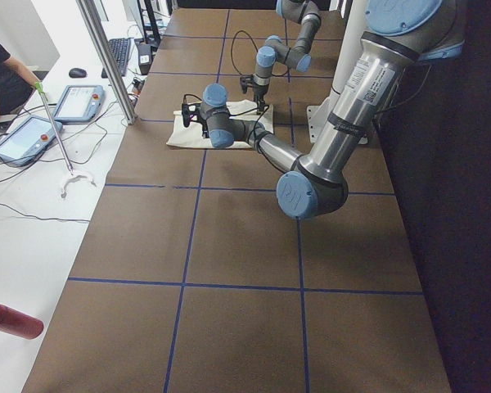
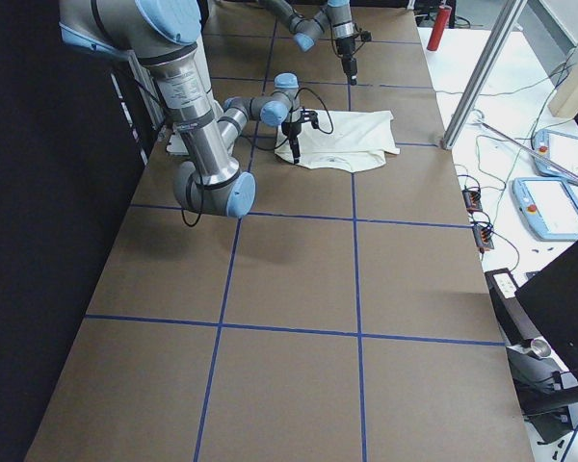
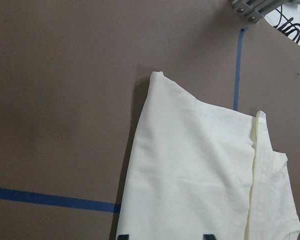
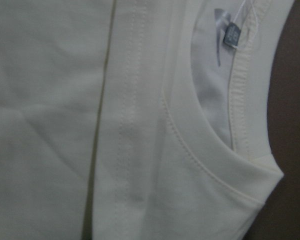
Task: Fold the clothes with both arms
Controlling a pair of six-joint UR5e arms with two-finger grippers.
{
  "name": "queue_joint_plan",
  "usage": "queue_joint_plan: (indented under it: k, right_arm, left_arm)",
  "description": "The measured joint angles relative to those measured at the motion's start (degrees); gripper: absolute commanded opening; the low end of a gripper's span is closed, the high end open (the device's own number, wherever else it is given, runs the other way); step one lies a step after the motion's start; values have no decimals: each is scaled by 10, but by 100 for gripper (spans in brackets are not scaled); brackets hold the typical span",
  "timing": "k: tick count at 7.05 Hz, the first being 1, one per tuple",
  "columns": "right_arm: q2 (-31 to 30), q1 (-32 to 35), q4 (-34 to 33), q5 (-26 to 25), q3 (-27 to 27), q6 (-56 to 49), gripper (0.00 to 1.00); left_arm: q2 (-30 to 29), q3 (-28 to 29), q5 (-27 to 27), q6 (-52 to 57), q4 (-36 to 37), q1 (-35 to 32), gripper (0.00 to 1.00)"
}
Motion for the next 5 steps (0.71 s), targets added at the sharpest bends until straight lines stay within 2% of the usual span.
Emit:
queue_joint_plan:
  k: [3,5]
  right_arm:
    - [-92,20,-11,2,85,-55,100]
    - [-100,18,-11,-2,104,-59,100]
  left_arm:
    - [0,-1,0,-7,-1,0,59]
    - [0,-2,1,-8,-1,1,59]
